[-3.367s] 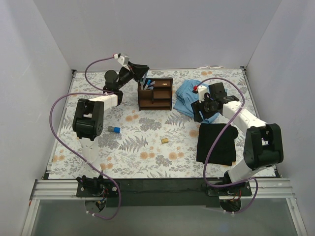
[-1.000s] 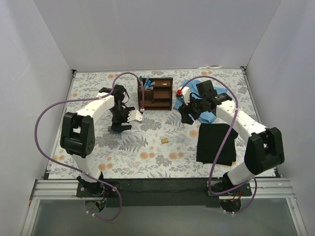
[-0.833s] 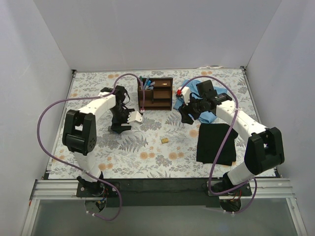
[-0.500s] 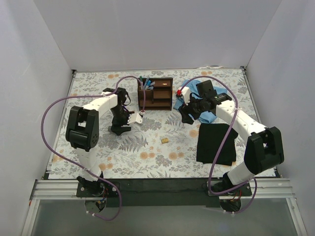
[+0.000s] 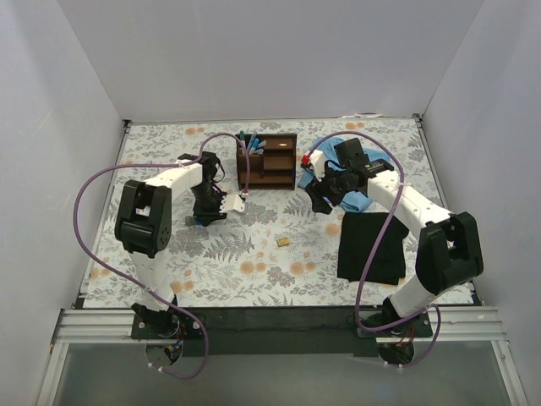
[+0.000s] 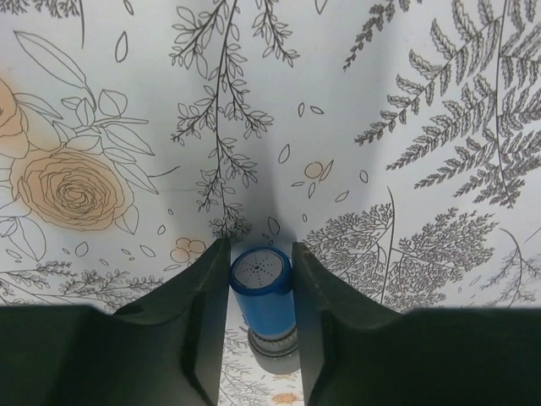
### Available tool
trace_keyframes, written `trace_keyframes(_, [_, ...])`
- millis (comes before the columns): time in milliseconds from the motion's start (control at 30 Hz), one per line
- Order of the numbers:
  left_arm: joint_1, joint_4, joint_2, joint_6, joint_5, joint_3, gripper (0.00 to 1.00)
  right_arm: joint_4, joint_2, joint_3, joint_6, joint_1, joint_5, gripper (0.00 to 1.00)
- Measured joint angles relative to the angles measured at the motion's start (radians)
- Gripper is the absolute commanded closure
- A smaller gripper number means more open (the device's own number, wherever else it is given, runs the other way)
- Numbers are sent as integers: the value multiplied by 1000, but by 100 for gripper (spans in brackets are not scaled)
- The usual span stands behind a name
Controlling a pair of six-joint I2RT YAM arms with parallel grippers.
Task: Sort the stationery into containers
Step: Pick up the stationery from the center of the board, then place the stationery in the storage box.
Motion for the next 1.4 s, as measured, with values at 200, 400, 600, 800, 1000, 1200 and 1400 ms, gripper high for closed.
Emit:
trace_keyframes(200, [21,-57,6,-30,4,32,94,-1,5,4,0,0,15,29])
trace_keyframes(400, [36,-207,39,-119,90,385,96,-1,5,5,-2,0,40,29])
trace_keyframes(600, [36,-226,26,-213,252,641,99,-6,5,5,-3,0,69,29])
trace_keyframes(800, [36,-108,-6,-410,534,640,100,-13,3,18,6,-2,131,30])
trace_keyframes(1000, [35,620,-274,-881,760,169,100,-26,-34,18,53,-40,200,30])
trace_keyframes(1200, [-12,1548,-345,-1323,761,-219,100,-31,-71,18,101,-95,256,30])
trace_keyframes(1400, [-72,2001,-150,-1431,675,-231,100,-34,-72,8,109,-101,280,30])
